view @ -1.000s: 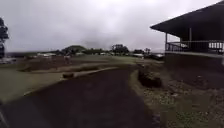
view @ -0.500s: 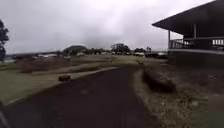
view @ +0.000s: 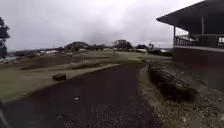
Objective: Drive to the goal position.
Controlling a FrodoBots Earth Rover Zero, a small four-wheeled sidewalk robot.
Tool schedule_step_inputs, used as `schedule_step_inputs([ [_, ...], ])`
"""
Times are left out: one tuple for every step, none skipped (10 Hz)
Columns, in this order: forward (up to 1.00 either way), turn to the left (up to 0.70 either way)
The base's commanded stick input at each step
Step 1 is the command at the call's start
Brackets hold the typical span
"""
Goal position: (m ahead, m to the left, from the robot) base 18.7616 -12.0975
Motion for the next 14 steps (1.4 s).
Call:
schedule_step_inputs([
  [1.0,0.0],
  [1.0,0.0],
  [1.0,-0.08],
  [1.0,-0.18],
  [1.0,-0.28],
  [1.0,-0.33],
  [1.0,0.0],
  [1.0,0.0],
  [1.0,0.0],
  [1.0,0.0],
  [1.0,-0.06],
  [1.0,-0.39],
  [1.0,-0.4],
  [1.0,-0.4],
])
